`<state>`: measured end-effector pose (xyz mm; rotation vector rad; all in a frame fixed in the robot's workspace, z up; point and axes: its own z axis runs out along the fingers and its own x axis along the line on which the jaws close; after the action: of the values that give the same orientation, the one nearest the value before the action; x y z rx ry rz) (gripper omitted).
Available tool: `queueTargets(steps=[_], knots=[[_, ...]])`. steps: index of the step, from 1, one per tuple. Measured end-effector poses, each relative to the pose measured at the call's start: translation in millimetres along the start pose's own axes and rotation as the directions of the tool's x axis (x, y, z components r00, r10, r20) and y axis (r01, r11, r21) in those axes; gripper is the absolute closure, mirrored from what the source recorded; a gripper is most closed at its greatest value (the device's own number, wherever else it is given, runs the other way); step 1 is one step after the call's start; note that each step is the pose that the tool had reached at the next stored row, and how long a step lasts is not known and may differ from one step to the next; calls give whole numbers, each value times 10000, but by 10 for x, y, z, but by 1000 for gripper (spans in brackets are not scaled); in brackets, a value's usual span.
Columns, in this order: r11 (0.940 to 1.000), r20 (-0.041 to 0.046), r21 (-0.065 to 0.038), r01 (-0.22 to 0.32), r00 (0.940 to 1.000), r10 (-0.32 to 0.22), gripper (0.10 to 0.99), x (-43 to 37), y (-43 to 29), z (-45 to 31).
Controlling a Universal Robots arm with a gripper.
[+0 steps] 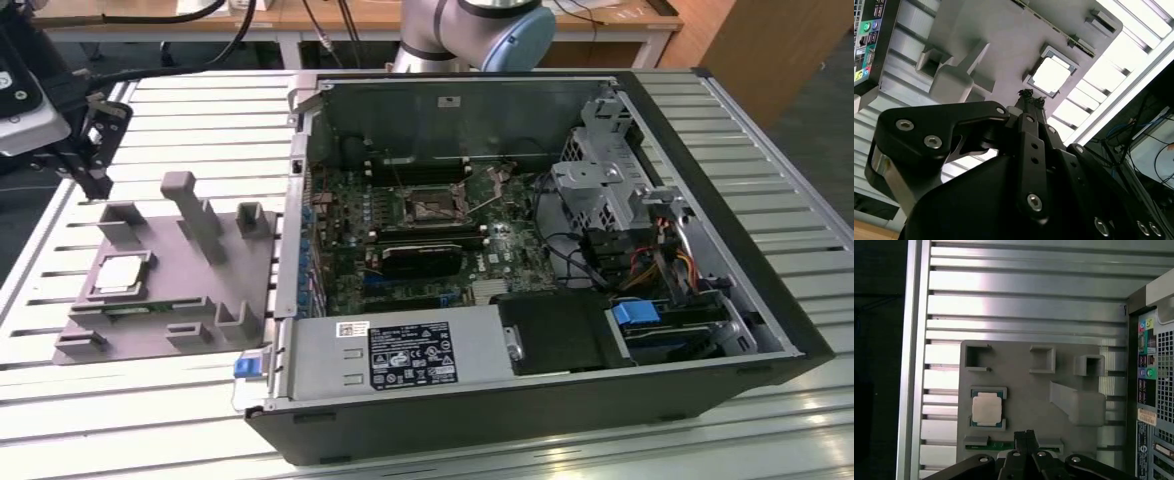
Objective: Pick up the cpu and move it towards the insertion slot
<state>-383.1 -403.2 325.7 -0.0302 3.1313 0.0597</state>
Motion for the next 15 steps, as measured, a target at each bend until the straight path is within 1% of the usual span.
queueTargets(steps=[5, 12, 15], knots=[[10000, 11, 0, 0, 10000, 0, 984, 2, -2, 66], [10000, 26, 1, 0, 10000, 0, 984, 10, -7, 192], [10000, 40, 1, 1, 10000, -1, 984, 30, -8, 243]])
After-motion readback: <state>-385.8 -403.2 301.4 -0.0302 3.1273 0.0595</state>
